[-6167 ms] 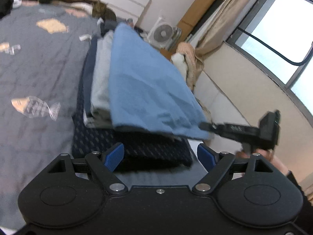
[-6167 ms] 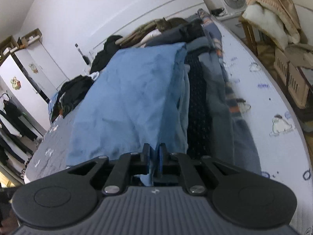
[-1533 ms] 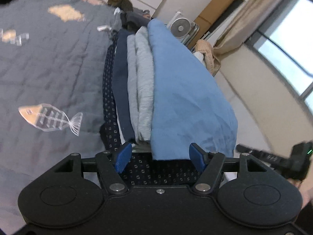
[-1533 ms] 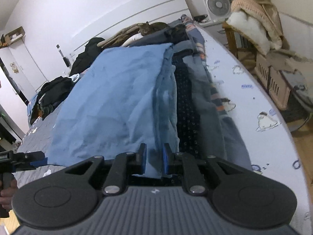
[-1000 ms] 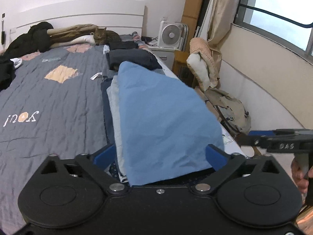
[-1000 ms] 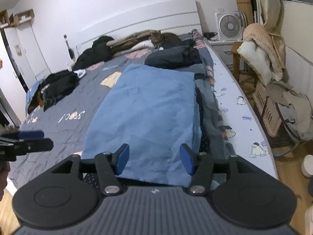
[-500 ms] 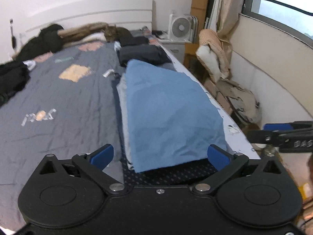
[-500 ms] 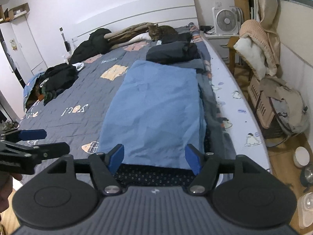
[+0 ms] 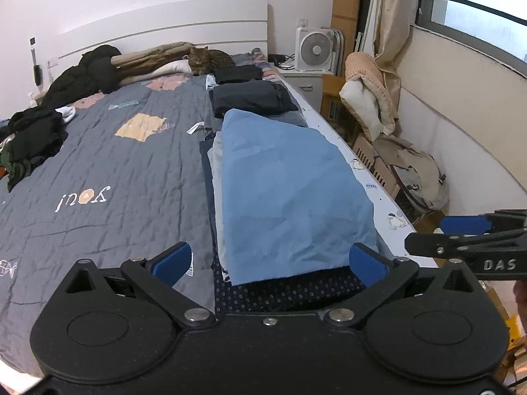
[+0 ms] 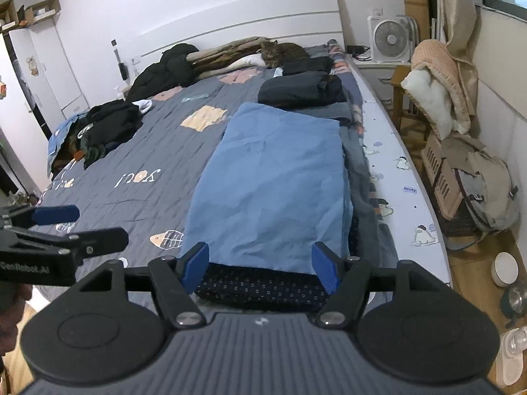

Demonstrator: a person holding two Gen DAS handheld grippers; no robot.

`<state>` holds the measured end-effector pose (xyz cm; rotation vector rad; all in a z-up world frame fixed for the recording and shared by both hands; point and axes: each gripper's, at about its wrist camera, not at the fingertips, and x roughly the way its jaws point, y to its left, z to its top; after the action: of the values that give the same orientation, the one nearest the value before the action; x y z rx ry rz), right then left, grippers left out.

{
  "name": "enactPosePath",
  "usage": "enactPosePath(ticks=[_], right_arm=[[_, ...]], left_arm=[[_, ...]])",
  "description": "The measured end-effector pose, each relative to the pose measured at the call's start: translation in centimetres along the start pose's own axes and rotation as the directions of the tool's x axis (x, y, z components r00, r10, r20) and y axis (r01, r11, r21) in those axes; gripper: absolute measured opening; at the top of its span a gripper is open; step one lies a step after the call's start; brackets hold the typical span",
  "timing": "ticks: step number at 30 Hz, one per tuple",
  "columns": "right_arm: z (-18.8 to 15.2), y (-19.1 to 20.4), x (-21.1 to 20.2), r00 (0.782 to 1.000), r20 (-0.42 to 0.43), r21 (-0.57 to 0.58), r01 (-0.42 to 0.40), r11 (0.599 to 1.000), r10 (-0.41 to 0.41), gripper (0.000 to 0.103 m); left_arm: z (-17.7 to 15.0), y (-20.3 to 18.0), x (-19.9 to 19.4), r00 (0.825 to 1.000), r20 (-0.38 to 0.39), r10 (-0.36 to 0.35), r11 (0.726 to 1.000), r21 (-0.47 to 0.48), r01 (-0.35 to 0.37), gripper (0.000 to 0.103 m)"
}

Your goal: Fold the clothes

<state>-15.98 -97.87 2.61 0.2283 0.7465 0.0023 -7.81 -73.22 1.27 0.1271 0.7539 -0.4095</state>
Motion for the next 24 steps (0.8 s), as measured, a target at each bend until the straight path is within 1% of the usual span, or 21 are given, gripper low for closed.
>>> enactPosePath(ticks=[7, 11, 15, 19, 24], right_arm=[[1.2, -0.6, -0.3, 1.0, -0.018, 0.007, 0.006, 1.0, -0.006, 0.068], [1.8, -0.6, -0.8, 1.0, -0.024, -0.01, 0.015, 1.0, -0.016, 0.068], [2.4, -0.6, -1.6, 1.0, -0.017, -0.015, 0.018, 1.0, -0.018, 0.068], [2.8, -0.3, -2.4, 1.0, -0.011, -0.03, 0.018, 0.999, -0.018, 0.068], [3.1, -0.2, -2.8, 1.0, -0.017, -0.038, 0.009, 0.999, -0.01, 0.068]], left_arm=[[1.6, -0.6, -0.5, 0.999, -0.019, 0.026, 1.0, 0.005, -0.026, 0.103], [2.2, -0.8, -0.5, 0.999, -0.046, 0.005, 1.0, -0.012, -0.006, 0.103], [2.2, -1.2, -0.6, 0.998, -0.059, 0.008, 1.0, 0.003, -0.008, 0.103], [2.3, -1.4, -0.8, 0.997, -0.075, -0.021, 1.0, -0.018, 0.02, 0.103], [2.2, -1.9, -1.0, 0.997, -0.081, -0.016, 1.0, 0.0, 0.016, 0.103]])
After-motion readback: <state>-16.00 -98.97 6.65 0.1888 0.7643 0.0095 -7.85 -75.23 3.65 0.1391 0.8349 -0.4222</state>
